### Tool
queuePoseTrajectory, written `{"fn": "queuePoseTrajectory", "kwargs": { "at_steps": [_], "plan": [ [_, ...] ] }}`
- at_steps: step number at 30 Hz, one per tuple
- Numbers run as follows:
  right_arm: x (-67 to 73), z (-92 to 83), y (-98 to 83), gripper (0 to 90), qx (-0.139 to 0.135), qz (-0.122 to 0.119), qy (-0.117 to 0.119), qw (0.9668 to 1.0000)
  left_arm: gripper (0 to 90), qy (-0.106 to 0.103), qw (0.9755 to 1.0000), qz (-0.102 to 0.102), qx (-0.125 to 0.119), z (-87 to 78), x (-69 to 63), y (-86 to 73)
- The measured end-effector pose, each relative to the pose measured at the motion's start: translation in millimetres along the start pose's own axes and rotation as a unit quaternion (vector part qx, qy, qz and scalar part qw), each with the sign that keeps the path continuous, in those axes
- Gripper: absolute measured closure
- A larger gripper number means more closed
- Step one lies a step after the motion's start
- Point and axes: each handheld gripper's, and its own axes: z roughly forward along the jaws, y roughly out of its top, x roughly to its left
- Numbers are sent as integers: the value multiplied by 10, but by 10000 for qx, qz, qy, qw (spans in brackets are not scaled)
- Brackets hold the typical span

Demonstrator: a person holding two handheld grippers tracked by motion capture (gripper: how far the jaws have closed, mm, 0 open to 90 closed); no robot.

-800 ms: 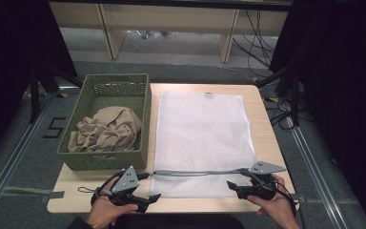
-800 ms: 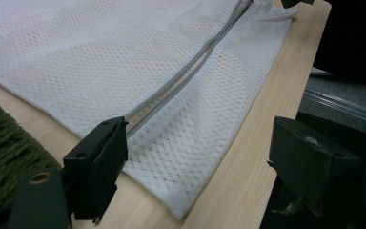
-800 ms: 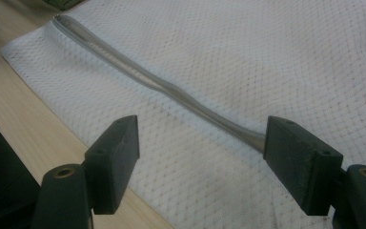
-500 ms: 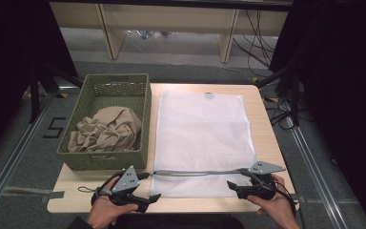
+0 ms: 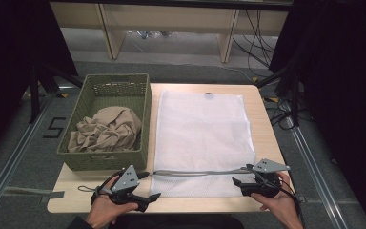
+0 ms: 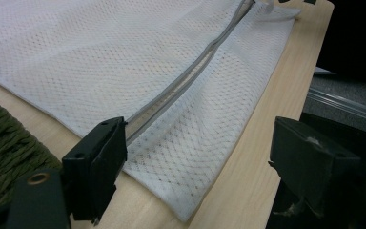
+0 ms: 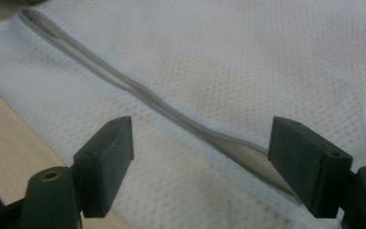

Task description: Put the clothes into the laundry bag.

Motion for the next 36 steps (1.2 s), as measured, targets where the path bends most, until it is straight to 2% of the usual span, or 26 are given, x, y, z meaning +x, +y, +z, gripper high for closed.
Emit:
{"fn": "queuePoseTrajectory", "kwargs": {
  "at_steps": [1,3,5,6,7,8,10,11,12,14,15,16,17,18,19,22,23,24,25,26,28,29,30,32,34,36],
  "plan": [
    [0,0,0,244,0,0,0,10000,199,4,10000,39,42,-5,8,0],
    [-51,18,-15,247,173,-223,-307,9991,199,79,9999,100,114,-9,17,1],
    [-79,37,-21,251,319,-301,-447,9980,196,70,9999,79,106,-3,17,0],
    [-143,72,-28,266,495,-512,-688,9951,196,75,9999,78,107,-1,17,0],
    [-156,83,-30,269,612,-550,-798,9934,196,72,9999,62,93,1,15,0],
    [-156,83,-30,269,612,-550,-798,9934,196,109,9996,182,204,-10,34,3],
    [-249,133,-38,298,876,-723,-1091,9875,196,53,9999,95,100,8,24,-1],
    [-267,148,-41,311,970,-732,-1146,9860,196,76,9999,93,115,8,22,-1],
    [-267,148,-41,311,970,-732,-1146,9860,196,80,9999,62,109,11,19,-3],
    [-294,184,-47,337,1105,-825,-1228,9828,196,71,9999,62,136,14,20,0],
    [-288,225,-50,379,1309,-842,-1217,9803,196,70,9999,61,141,16,20,-1],
    [-288,225,-50,379,1309,-842,-1217,9803,196,60,9999,49,125,19,16,-1],
    [-282,260,-37,404,1409,-935,-1227,9779,196,59,9999,48,122,20,15,-1],
    [-282,260,-37,404,1409,-935,-1227,9779,196,70,9999,65,136,18,20,-1],
    [-283,312,-2,457,1399,-1085,-1246,9763,196,67,9999,46,122,20,19,-2],
    [-272,384,51,488,1418,-1135,-1257,9753,197,57,9999,55,82,28,26,-5],
    [-285,435,78,504,1412,-1302,-1254,9733,197,93,9998,72,133,19,24,-1],
    [-286,516,139,536,1374,-1389,-1242,9728,200,87,9999,67,120,16,25,-1],
    [-275,552,165,554,1303,-1328,-1131,9760,200,87,9999,67,120,16,25,-1],
    [-272,584,197,579,1237,-1422,-1059,9764,200,98,9998,83,136,13,29,1],
    [-252,613,231,607,1223,-1461,-1026,9763,200,99,9999,54,111,17,32,1],
    [-216,650,266,636,1239,-1621,-941,9744,200,122,9998,72,140,14,35,2],
    [-187,674,285,661,1233,-1666,-902,9741,201,78,9999,69,107,21,42,0],
    [-78,764,368,715,1194,-1772,-625,9749,202,123,9998,82,119,15,38,4],
    [-14,819,436,738,1087,-1990,-485,9727,203,130,9998,104,111,14,38,7],
    [32,840,458,753,1093,-1936,-382,9742,206,153,9997,131,116,8,43,13]
  ]
}}
